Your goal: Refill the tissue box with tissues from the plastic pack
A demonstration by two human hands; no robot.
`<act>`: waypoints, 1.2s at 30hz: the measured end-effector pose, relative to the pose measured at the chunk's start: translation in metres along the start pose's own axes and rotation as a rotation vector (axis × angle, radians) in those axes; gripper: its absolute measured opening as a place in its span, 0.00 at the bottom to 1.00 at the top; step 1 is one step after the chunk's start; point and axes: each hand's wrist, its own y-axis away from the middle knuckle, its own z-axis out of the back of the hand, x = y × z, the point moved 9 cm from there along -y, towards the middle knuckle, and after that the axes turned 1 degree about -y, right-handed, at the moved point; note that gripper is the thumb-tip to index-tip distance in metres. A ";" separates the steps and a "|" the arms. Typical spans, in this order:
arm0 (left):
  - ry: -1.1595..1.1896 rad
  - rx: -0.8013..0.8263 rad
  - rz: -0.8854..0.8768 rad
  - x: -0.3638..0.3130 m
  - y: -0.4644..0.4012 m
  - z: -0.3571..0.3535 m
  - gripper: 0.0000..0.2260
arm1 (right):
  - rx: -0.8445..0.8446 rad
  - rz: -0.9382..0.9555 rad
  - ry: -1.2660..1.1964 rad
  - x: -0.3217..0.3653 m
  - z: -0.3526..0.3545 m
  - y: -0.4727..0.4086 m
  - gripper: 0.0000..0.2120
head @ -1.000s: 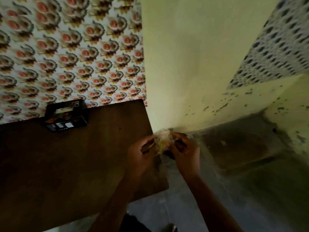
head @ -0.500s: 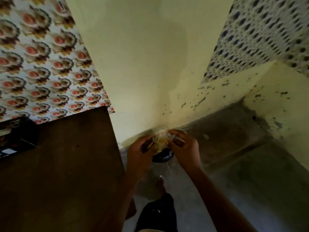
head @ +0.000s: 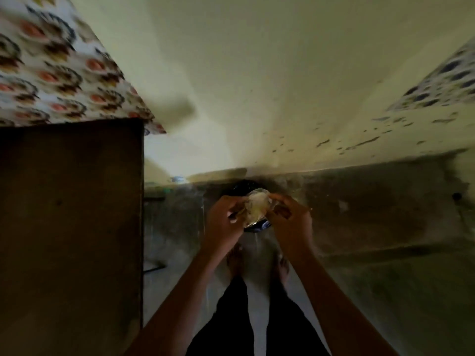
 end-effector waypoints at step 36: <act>-0.370 -0.115 0.314 0.405 -0.254 -0.188 0.22 | 0.361 -0.211 0.335 -0.388 -0.209 -0.267 0.27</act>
